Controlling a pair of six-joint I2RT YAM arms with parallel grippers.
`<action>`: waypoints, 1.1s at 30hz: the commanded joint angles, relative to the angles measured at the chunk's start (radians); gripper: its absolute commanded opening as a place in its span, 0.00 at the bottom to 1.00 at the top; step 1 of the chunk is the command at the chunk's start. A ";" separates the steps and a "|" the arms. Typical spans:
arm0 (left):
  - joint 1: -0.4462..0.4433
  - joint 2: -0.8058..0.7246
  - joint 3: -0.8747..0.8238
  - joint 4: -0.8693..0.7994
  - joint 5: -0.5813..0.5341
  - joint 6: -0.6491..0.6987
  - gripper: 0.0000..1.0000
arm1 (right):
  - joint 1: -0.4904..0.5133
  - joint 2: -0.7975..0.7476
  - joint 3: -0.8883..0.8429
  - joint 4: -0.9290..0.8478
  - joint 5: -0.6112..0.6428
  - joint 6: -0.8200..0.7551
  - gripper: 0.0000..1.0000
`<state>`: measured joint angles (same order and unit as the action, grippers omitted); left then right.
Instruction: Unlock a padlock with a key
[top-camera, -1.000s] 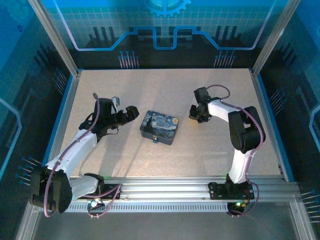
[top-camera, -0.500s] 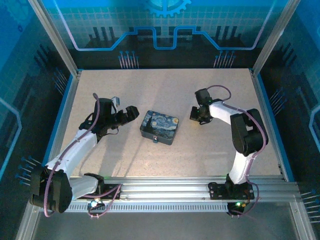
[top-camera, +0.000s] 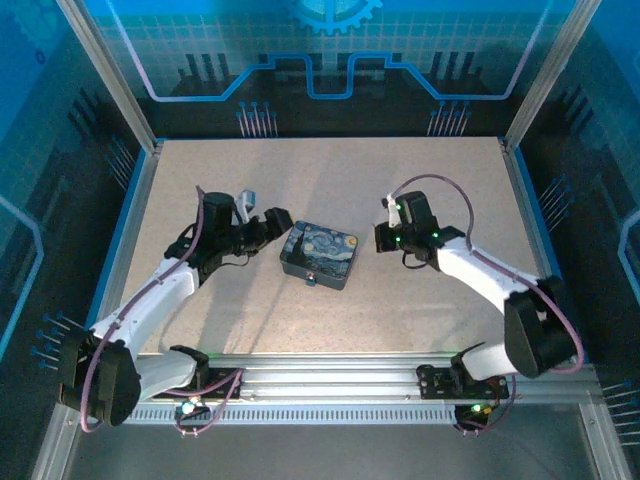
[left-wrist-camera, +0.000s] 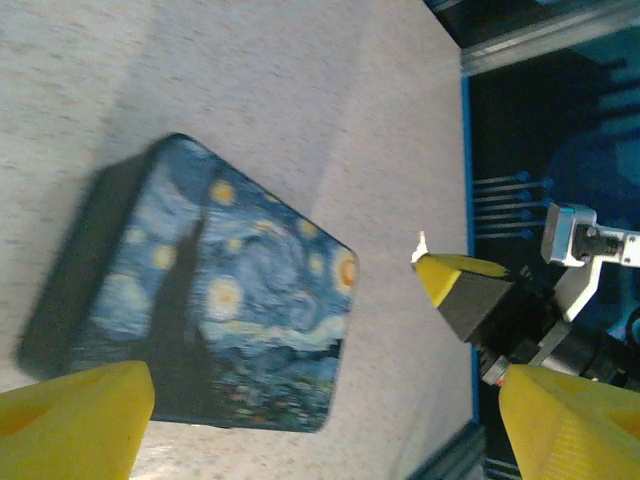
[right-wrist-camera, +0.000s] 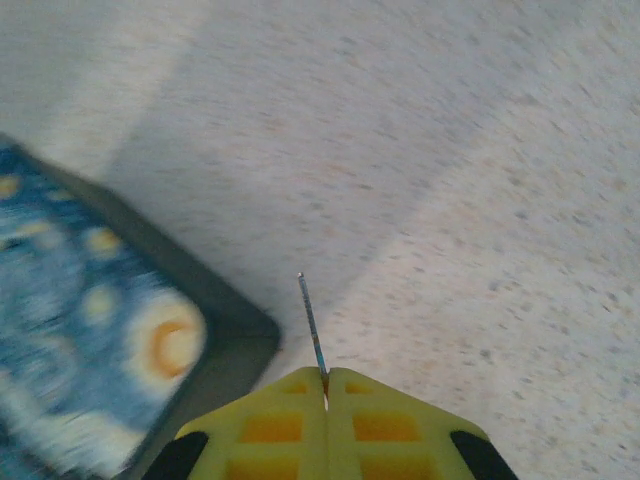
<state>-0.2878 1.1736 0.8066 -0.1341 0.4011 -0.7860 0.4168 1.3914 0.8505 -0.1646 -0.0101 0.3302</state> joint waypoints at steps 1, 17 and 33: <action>-0.046 0.025 0.073 0.056 0.047 -0.055 0.89 | 0.023 -0.098 -0.070 0.141 -0.099 -0.102 0.01; -0.222 0.138 0.151 0.208 0.039 -0.320 0.75 | 0.114 -0.241 -0.064 0.105 -0.194 -0.260 0.01; -0.290 0.197 0.180 0.234 0.011 -0.147 0.64 | 0.132 -0.183 -0.015 0.158 -0.417 -0.038 0.01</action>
<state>-0.5716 1.3624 0.9592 0.0818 0.4255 -0.9871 0.5388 1.1950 0.8059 -0.0383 -0.3428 0.2150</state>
